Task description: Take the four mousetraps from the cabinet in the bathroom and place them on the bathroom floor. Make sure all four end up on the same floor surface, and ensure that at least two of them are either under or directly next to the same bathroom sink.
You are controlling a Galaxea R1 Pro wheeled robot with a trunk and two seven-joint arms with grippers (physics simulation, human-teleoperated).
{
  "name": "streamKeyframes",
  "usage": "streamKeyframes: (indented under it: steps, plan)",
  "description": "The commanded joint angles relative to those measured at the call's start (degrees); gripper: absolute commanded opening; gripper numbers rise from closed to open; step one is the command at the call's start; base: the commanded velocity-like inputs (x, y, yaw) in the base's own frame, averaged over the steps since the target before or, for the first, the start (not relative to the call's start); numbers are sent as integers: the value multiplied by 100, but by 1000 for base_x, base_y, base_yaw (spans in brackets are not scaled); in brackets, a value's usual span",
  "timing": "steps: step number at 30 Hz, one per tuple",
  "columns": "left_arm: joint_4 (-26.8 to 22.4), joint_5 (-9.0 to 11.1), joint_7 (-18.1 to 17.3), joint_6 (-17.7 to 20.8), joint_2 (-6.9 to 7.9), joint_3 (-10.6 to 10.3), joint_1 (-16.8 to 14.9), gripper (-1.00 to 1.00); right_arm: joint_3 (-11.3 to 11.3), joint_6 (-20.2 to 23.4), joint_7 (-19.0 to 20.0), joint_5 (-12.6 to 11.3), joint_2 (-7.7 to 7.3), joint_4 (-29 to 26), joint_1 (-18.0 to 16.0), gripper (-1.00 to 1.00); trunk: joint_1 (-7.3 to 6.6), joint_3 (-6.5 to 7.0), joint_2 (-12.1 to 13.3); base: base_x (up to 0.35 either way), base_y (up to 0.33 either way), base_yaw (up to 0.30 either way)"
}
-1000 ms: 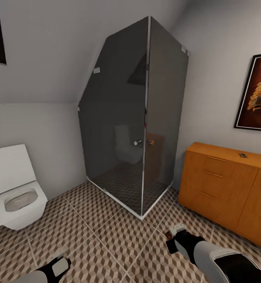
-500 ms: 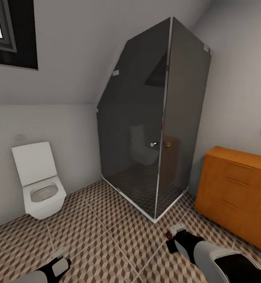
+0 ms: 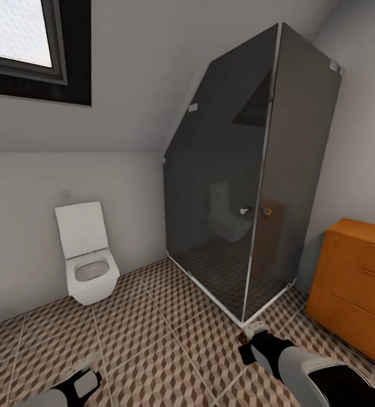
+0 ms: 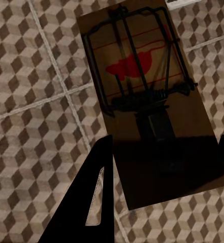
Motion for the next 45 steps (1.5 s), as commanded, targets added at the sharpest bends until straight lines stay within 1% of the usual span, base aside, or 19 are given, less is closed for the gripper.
streamKeyframes:
  steps: [1, 28, 34, 45]
  plan:
    - [-2, -20, 15, -2, 1, 42, -3, -100, 12, 14, -1, 58, 3, 10, -8, -100, 0, -3, -4, 0, 0, 269]
    - [-2, -20, 15, 11, 7, 42, -3, -100, 11, 14, -12, 58, 2, 10, -8, -100, 0, 93, -4, 0, 0, 269]
    - [-2, -20, 15, 11, 7, 42, -1, -100, 10, -20, -8, 58, -2, 10, -8, -100, 0, 81, -4, 0, 0, 273]
    - [-2, -20, 15, 11, 7, 42, -2, -100, 9, -30, -1, 58, -8, 10, -8, -100, 0, 17, -4, 0, 0, 244]
